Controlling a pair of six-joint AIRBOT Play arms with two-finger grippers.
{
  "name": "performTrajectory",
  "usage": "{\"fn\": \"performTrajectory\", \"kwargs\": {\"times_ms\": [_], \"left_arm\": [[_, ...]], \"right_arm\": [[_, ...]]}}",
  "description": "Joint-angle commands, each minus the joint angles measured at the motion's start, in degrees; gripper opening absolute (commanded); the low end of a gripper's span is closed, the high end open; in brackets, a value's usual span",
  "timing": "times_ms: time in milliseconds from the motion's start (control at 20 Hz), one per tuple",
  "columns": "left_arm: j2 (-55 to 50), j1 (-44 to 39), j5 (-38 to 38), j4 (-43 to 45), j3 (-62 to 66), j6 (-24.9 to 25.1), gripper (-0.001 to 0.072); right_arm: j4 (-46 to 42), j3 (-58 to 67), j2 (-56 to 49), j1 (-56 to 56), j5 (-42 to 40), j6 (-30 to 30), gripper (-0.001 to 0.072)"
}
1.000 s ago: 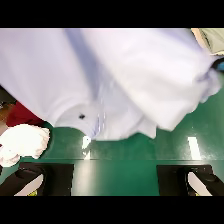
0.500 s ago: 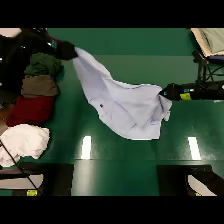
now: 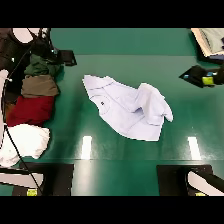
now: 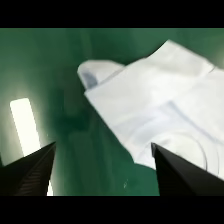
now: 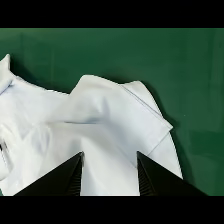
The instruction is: Fold the shirts.
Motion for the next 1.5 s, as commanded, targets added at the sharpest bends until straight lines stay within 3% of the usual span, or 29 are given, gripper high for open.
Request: {"fn": "performTrajectory", "kwargs": {"times_ms": [0, 400, 900, 1250, 1300, 1350, 1400, 1450], "left_arm": [[-0.20, 0.76, -3.17, -2.16, -6.12, -1.33, 0.0710], [-0.20, 0.15, 5.03, -25.44, -31.17, 2.40, 0.0711], [-0.20, -16.63, 6.99, -25.57, -36.94, 3.78, 0.0711], [-0.20, -21.92, 13.44, -25.62, -36.98, -1.66, 0.0709], [-0.20, -21.90, 14.53, -25.59, -36.96, -2.75, 0.0546], [-0.20, -21.64, 15.45, -25.57, -36.92, -2.67, 0.0298], [-0.13, -21.05, 15.87, -25.55, -36.92, -2.67, 0.0115], [-0.11, -20.17, 15.39, -25.46, -36.54, -2.69, 0.0025]], "right_arm": [[-0.20, -1.20, 3.32, -5.01, 7.21, -3.45, 0.0379], [1.31, -21.00, 10.62, -6.84, 5.64, -4.13, 0.0379], [1.49, -22.45, 15.56, -6.84, 3.80, -4.15, 0.0380], [1.55, -22.45, 16.81, -6.84, 3.76, -4.15, 0.0379], [1.53, -22.45, 16.81, -6.84, 3.80, -4.15, 0.0379], [1.53, -22.45, 16.81, -6.84, 3.93, -4.15, 0.0379], [1.53, -22.45, 16.81, -6.84, 3.96, -4.15, 0.0379], [1.55, -22.45, 16.81, -6.84, 4.04, -4.15, 0.0379]]}}
